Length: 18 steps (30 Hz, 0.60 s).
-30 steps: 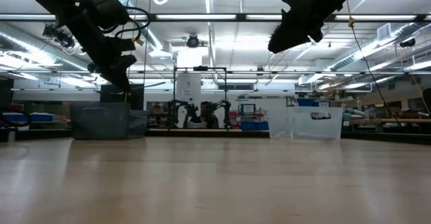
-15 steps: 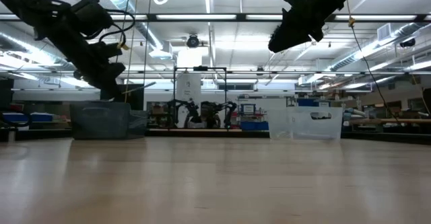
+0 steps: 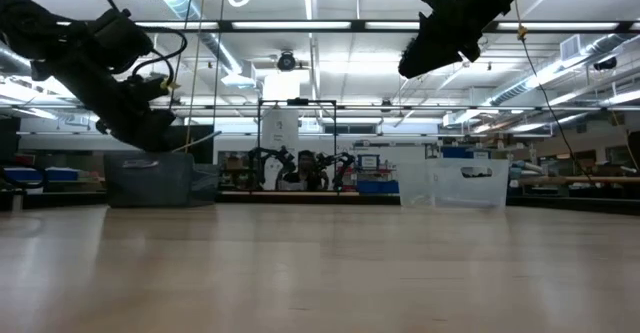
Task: Sort silverware by color (type)
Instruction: Put the blue spoon into the black bin
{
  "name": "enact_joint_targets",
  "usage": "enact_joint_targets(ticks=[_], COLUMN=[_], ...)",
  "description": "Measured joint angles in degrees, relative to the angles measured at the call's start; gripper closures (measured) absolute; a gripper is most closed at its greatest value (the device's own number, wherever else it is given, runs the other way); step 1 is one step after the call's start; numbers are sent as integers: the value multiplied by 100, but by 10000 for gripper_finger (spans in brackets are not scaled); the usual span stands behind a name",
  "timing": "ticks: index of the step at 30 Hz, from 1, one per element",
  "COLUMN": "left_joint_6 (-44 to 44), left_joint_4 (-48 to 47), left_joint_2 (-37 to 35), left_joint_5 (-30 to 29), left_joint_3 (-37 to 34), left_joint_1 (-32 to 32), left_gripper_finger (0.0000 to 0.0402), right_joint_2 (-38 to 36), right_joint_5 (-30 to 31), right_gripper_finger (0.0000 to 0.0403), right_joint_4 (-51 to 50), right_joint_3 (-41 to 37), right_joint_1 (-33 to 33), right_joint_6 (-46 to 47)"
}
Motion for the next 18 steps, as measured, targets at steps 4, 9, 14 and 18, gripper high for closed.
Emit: enact_joint_targets(ticks=[4,9,14,18], left_joint_6=[-16,-250,-485,-503], left_joint_4=[-62,-123,-359,-578], left_joint_2=[5,11,11,11], left_joint_5=[-23,-24,-23,-24], left_joint_3=[-61,-61,-61,-61], left_joint_1=[-1,-1,5,6], left_gripper_finger=[385,385,382,383], right_joint_2=[0,0,0,0], right_joint_5=[0,-2,0,-2], right_gripper_finger=[289,289,289,289], right_joint_4=[0,0,1,18], right_joint_3=[0,0,0,0], right_joint_1=[0,0,0,0], right_joint_6=[0,0,0,0])
